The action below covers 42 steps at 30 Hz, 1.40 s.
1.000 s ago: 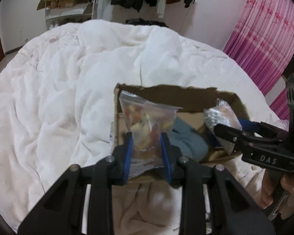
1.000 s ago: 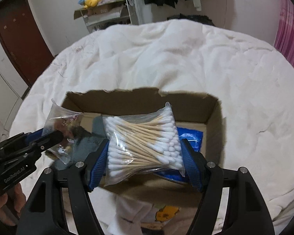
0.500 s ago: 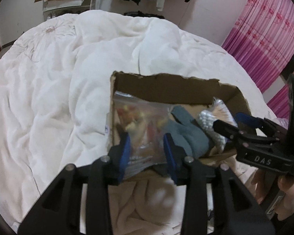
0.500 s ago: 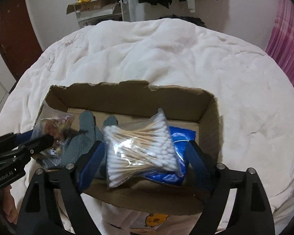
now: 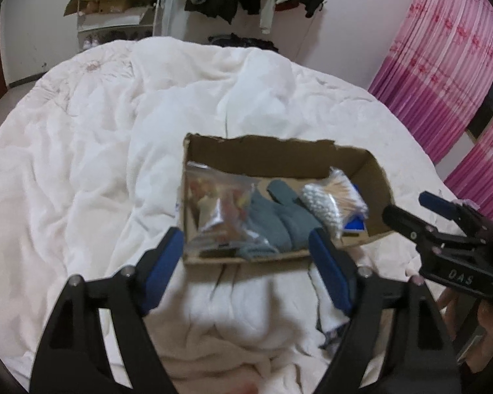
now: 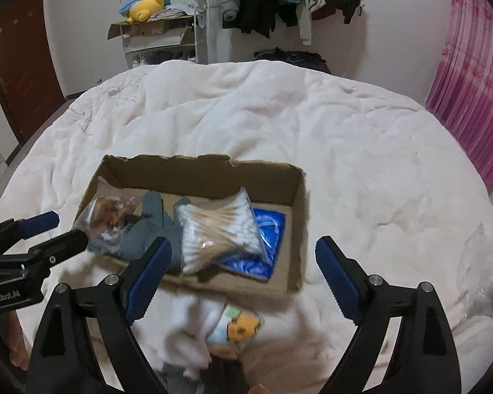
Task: Organize objects
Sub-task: 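Lower the snack bag into the box with the left tool while the right drops the swabs in, then grasp the white rolled sock with the left tool while the right grasps the cartoon tissue pack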
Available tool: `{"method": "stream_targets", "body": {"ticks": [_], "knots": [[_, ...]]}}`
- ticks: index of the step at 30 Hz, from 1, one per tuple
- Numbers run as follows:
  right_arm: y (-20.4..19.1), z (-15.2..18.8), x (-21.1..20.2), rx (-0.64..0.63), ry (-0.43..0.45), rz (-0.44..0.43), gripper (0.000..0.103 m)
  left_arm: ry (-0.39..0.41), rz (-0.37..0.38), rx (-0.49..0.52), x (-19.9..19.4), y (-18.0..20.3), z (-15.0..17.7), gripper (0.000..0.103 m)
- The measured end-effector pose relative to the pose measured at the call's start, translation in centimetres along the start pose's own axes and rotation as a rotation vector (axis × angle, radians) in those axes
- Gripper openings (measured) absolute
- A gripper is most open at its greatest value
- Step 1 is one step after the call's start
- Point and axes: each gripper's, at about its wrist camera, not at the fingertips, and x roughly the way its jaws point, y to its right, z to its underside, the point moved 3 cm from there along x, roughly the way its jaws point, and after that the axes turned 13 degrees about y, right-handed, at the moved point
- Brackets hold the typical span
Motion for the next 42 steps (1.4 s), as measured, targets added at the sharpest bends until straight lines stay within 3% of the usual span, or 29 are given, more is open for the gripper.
{"method": "stream_targets", "body": {"ticks": [10, 26, 33, 42], "knots": [[0.2, 1.3, -6.9, -0.02, 0.02, 0.005, 0.091, 0.021, -0.041, 0.003, -6.1, 1.2, 2.9, 0.082], [-0.7, 4.0, -13.1, -0.08, 0.021, -0.031, 0.091, 0.049, -0.053, 0.065, -13.2, 2.8, 5.1, 0.082], [-0.6, 5.4, -11.5, -0.179, -0.04, -0.017, 0.091, -0.026, -0.031, 0.089, -11.1, 3.9, 7.1, 0.083], [1.4, 7.2, -4.1, -0.147, -0.182, -0.007, 0.091, -0.158, 0.015, 0.13, -5.2, 5.3, 8.9, 0.083]]}}
